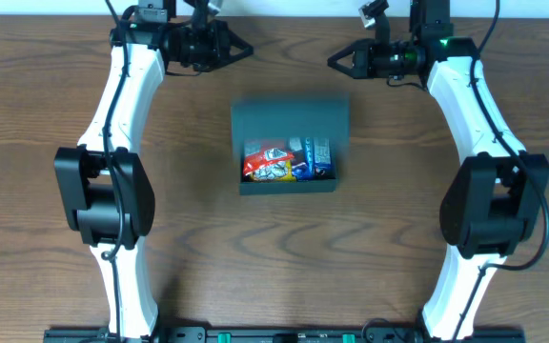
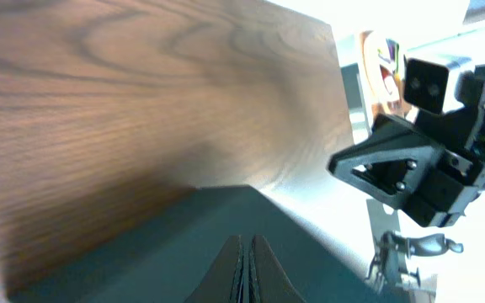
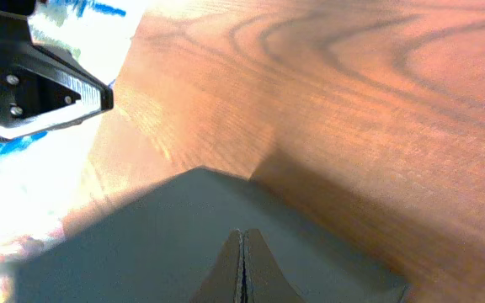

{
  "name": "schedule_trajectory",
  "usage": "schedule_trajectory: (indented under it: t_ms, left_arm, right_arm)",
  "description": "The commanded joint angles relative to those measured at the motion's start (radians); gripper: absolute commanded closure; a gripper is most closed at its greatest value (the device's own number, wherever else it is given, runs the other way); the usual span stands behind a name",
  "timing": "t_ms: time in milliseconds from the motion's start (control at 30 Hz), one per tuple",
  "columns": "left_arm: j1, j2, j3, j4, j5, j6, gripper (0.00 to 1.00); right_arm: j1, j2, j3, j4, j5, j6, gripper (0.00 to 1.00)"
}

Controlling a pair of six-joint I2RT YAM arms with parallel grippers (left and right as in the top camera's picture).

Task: Pack container
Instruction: 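Swing the lid forward with both grippers to close the box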

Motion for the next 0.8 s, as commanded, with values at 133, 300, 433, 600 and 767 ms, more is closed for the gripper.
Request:
schedule_trajectory:
  t_ms: [133,300,433,600,767]
  left_arm:
    - [-0.005,-0.031,0.01,-0.19,-0.069,0.173,0.94]
    - [-0.021,-0.07,0.01,-0.308,-0.201,0.243,0.94]
    - [-0.065,-0.105,0.01,-0.399,-0.377,0.299,0.94]
    - [-0.148,-0.108,0.005,-0.449,-0.467,0.372,0.94]
    - [-0.203,-0.109,0.0,-0.45,-0.493,0.387,0.94]
  right_arm:
    - [0.021,-0.045,0.005,-0.182,0.07,-0.138,0.99]
    - [0.045,-0.085,0.005,-0.307,0.278,-0.159,0.99]
    - [0.079,-0.148,0.005,-0.415,0.533,-0.149,0.99]
    - [0.097,-0.265,0.005,-0.507,0.754,-0.101,0.99]
    - [0.081,-0.385,0.005,-0.507,0.812,-0.087,0.99]
